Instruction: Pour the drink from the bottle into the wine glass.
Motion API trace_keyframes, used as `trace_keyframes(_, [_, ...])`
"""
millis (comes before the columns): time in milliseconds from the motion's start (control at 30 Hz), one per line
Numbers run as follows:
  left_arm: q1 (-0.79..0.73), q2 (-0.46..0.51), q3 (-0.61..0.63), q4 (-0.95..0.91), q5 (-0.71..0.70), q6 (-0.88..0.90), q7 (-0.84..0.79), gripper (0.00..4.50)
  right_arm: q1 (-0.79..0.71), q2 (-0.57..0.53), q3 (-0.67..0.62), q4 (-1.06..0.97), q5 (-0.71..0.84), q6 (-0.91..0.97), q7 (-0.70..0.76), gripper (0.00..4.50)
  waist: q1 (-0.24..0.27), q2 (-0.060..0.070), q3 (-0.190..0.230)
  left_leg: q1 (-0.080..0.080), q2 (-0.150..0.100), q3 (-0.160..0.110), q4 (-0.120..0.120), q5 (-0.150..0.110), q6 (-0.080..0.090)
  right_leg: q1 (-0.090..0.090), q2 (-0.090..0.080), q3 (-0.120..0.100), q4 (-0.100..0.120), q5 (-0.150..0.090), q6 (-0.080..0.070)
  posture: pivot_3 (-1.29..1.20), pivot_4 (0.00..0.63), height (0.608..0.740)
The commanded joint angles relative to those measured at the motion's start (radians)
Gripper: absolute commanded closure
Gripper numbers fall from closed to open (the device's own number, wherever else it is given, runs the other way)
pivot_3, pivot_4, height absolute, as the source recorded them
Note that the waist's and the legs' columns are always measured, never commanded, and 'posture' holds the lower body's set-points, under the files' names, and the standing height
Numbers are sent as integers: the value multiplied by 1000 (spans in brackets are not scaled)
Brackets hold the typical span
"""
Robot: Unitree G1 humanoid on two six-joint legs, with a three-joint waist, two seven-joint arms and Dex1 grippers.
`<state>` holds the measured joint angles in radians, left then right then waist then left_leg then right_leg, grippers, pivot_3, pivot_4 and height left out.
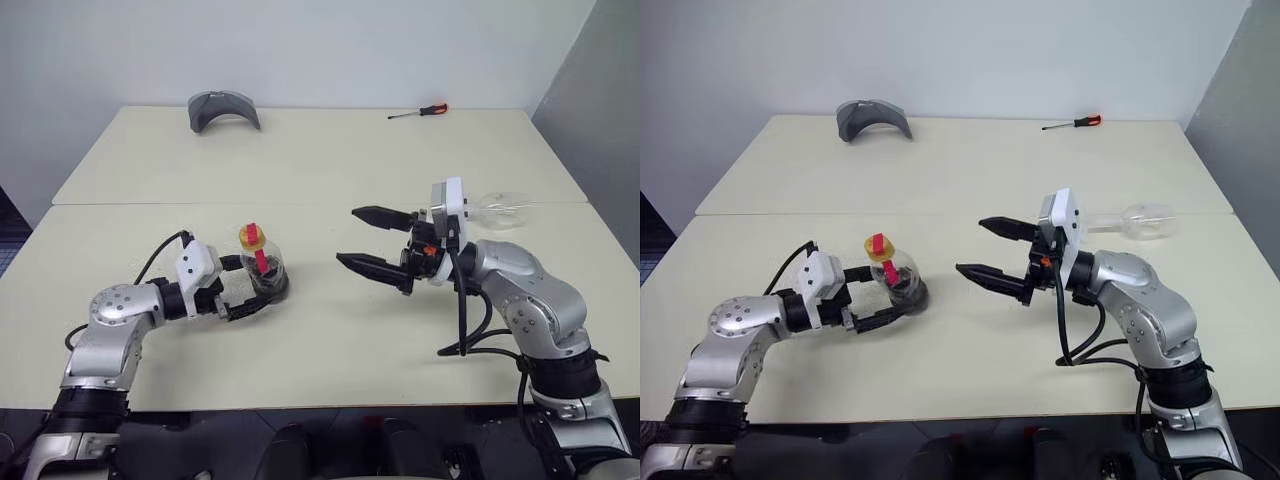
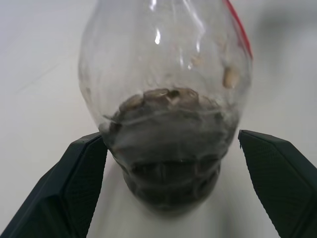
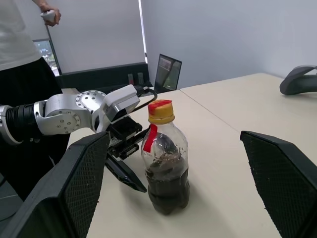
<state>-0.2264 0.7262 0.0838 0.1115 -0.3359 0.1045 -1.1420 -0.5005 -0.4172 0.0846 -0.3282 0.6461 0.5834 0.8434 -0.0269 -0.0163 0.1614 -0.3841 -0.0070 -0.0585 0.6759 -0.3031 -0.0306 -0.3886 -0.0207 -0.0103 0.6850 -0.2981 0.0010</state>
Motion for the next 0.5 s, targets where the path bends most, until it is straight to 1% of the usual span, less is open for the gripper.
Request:
trace_keyframes(33, [3,29,22,-4,-12,-5,-23,47,-10,5,-1,-33,1,-18,2,0,0,0,0,0,0,0,0,0,0,0,0,0,0,0,0,0,150,740])
trace_keyframes(200, [-33,58,40,73,14,-38,-14,47,-17,17,5,-19,-5,-27,3,0,0,0,0,0,0,0,0,0,0,0,0,0,0,0,0,0,150,740])
trace_keyframes(400, [-76,66,37,147,27,-72,-22,47,-21,26,9,-12,-8,-32,1,0,0,0,0,0,0,0,0,0,0,0,0,0,0,0,0,0,150,740])
trace_keyframes(500, [-121,64,36,196,39,-88,-15,47,-23,27,7,-9,-11,-34,4,0,0,0,0,0,0,0,0,0,0,0,0,0,0,0,0,0,150,740])
